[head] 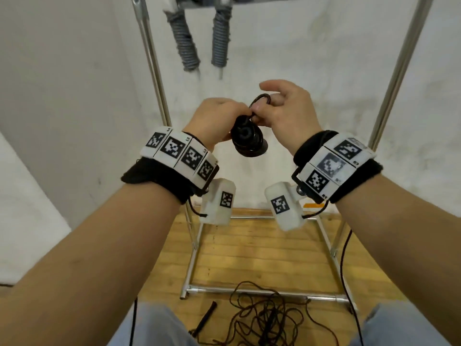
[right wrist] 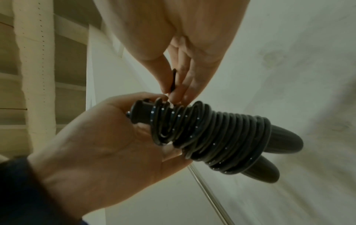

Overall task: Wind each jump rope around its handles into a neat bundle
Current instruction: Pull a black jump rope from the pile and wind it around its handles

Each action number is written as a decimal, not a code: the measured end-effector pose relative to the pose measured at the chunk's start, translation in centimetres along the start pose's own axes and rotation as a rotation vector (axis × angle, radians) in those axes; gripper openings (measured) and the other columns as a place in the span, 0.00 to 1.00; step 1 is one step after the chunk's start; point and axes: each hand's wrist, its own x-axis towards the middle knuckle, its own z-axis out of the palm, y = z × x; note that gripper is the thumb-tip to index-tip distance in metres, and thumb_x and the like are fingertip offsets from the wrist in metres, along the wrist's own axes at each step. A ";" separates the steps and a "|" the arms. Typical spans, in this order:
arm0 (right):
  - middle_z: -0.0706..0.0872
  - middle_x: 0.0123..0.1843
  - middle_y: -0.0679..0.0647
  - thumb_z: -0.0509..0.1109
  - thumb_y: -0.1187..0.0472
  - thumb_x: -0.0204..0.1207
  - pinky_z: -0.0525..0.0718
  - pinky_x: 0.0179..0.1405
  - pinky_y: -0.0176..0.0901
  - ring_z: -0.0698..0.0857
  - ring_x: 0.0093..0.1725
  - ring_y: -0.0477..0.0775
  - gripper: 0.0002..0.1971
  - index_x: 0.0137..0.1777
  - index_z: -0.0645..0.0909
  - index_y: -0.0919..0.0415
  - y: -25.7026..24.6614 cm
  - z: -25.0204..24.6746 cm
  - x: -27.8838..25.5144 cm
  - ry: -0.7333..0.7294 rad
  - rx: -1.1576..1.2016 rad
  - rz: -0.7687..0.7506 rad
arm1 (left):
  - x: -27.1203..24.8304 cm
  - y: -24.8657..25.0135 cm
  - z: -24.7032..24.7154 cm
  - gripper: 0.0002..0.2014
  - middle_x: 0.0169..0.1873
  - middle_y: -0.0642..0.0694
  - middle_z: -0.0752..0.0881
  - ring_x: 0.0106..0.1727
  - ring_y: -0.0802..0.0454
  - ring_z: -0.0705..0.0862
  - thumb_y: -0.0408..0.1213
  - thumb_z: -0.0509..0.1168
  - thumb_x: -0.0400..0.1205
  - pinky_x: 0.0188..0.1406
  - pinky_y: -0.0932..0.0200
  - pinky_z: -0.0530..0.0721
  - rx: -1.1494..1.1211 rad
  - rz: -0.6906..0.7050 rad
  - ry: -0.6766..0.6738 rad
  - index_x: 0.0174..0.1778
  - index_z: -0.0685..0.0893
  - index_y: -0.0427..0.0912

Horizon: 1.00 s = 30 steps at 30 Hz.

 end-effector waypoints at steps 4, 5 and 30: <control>0.82 0.34 0.52 0.67 0.75 0.75 0.89 0.45 0.42 0.84 0.33 0.49 0.16 0.63 0.74 0.68 -2.2 -0.5 2.2 -0.030 -0.018 -0.040 | 1.7 3.4 -1.1 0.05 0.41 0.46 0.86 0.44 0.52 0.85 0.34 0.68 0.76 0.50 0.54 0.87 -0.046 -0.050 -0.088 0.45 0.87 0.38; 0.82 0.34 0.52 0.66 0.75 0.75 0.88 0.45 0.42 0.83 0.33 0.49 0.16 0.62 0.74 0.68 -2.7 -0.6 2.9 -0.038 -0.031 -0.050 | 2.1 4.1 -1.3 0.04 0.40 0.47 0.87 0.44 0.52 0.86 0.34 0.69 0.76 0.49 0.56 0.87 -0.071 -0.070 -0.106 0.44 0.86 0.40; 0.87 0.37 0.50 0.69 0.67 0.76 0.87 0.53 0.53 0.88 0.47 0.56 0.05 0.43 0.85 0.57 -8.7 -2.3 18.8 0.171 -0.217 -0.230 | 15.1 13.2 -0.8 0.07 0.32 0.44 0.88 0.33 0.51 0.82 0.34 0.66 0.77 0.36 0.55 0.84 0.234 0.485 0.378 0.38 0.89 0.39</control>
